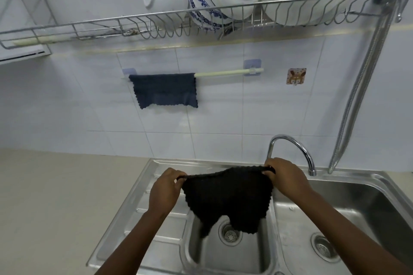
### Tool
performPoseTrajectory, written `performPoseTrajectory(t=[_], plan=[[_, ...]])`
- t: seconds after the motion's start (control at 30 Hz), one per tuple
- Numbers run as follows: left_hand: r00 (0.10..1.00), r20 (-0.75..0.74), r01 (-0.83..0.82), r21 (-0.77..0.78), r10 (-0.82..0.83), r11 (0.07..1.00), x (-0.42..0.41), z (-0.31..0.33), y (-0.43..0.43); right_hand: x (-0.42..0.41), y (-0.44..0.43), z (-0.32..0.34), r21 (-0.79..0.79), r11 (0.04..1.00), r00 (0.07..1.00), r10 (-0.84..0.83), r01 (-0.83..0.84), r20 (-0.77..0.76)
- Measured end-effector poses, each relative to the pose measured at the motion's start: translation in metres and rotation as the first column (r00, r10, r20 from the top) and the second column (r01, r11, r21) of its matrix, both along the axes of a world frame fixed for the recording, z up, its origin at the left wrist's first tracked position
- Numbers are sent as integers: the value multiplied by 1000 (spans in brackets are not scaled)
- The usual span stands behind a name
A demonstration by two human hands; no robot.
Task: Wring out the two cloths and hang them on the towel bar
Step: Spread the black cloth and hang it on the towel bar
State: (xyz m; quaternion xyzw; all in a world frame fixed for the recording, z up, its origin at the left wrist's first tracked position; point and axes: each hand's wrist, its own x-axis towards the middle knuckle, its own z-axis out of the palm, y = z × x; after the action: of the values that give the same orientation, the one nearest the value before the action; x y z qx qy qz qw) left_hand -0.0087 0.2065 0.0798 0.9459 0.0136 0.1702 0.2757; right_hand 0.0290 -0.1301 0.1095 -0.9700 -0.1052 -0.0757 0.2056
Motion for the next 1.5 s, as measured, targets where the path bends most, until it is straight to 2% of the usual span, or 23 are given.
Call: performPoseTrajectory(t=[0.13,0.2,0.27,0.37,0.4,0.43,0.5,0.57,0.6,0.63,0.67,0.73,0.77,0.8,0.87,0.9,0.97,1.07,1.17,1.23,1.33,1.4,1.5], plan=[[994,-109,17,62,-10,998,9,3,11,11,5,7,-83,996,1000,-26,26,3],[990,-143,14,51,-7,999,20,21,16,24,9,22,-41,999,998,-19,22,60],[989,-148,6,-48,-13,999,38,54,20,41,14,48,31,999,990,-23,19,142],[991,-120,21,-321,-63,947,72,120,20,68,28,102,238,971,983,-61,19,172],[991,-116,19,-413,-73,910,85,142,21,79,33,121,365,931,986,-75,16,147],[989,-116,16,-522,-89,853,99,164,22,90,38,140,530,847,993,-82,25,85],[980,-109,30,-746,-167,665,129,200,25,115,46,175,811,581,998,-26,68,-65],[969,-13,110,-874,-248,474,162,227,30,141,53,202,933,350,994,40,78,-98],[964,41,156,-885,-262,438,178,237,32,155,57,213,957,284,996,43,65,-80],[960,87,200,-877,-265,436,194,245,33,168,62,222,962,270,999,33,31,-41],[955,128,244,-855,-269,458,207,252,33,182,66,229,948,316,1000,13,-29,26],[933,180,330,-776,-312,538,231,259,33,210,69,233,785,606,982,-27,-132,186],[919,176,372,-690,-354,621,241,260,33,219,69,232,632,759,971,-2,-153,239],[905,150,410,-558,-398,721,250,258,32,231,69,226,461,869,962,56,-178,266],[898,34,437,-189,-439,879,270,248,32,249,69,208,166,960,957,186,-225,225],[904,-25,427,-37,-428,904,278,242,31,256,69,199,44,970,957,226,-238,184],[907,-99,420,116,-410,900,289,230,30,265,68,189,-138,961,956,260,-241,138],[943,-132,327,210,-304,922,298,225,29,269,70,191,-282,942,957,237,-185,166],[991,-68,128,278,-114,952,305,228,22,266,79,194,-446,895,933,167,-8,318],[1000,-18,22,280,-17,960,310,229,17,265,85,190,-440,891,920,72,114,386],[996,75,-56,235,39,970,314,224,14,268,86,183,-262,944,887,-63,202,457],[995,101,-43,258,17,965,318,220,16,273,82,180,-172,971,868,-62,167,492],[999,-28,24,301,-17,953,323,217,23,279,75,175,-200,978,842,65,51,536]])
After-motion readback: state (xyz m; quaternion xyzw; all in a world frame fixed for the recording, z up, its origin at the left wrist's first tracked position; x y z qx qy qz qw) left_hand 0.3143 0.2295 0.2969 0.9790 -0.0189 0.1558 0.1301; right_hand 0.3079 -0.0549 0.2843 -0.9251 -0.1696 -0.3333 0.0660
